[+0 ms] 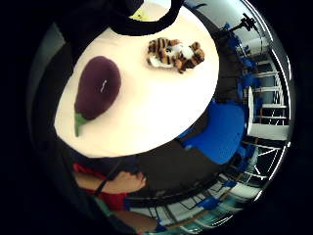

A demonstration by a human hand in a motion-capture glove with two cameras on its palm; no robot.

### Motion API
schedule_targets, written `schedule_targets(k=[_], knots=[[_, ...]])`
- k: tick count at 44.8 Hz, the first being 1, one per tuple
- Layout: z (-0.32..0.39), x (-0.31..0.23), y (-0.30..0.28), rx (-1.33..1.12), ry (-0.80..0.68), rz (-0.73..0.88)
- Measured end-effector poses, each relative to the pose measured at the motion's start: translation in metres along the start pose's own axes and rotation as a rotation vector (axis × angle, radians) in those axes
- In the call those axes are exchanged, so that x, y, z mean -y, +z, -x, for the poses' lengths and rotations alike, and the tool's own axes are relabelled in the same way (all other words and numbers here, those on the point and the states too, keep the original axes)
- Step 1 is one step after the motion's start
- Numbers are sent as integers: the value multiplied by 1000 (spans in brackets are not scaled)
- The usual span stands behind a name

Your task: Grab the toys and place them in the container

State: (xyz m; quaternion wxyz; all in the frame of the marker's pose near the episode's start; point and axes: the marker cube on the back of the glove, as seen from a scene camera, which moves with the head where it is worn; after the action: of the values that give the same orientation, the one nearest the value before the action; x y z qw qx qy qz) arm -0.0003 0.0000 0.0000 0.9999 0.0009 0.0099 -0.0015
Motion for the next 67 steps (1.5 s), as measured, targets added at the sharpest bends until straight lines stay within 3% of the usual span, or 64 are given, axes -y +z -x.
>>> schedule_targets(k=[21, 35, 57, 67], knots=[[-2, 15, 27, 1, -27, -8], [-3, 35, 45, 99, 79, 38], [-12, 57, 116, -43, 226, 265], [-17, 54, 130, -55, 282, 249]])
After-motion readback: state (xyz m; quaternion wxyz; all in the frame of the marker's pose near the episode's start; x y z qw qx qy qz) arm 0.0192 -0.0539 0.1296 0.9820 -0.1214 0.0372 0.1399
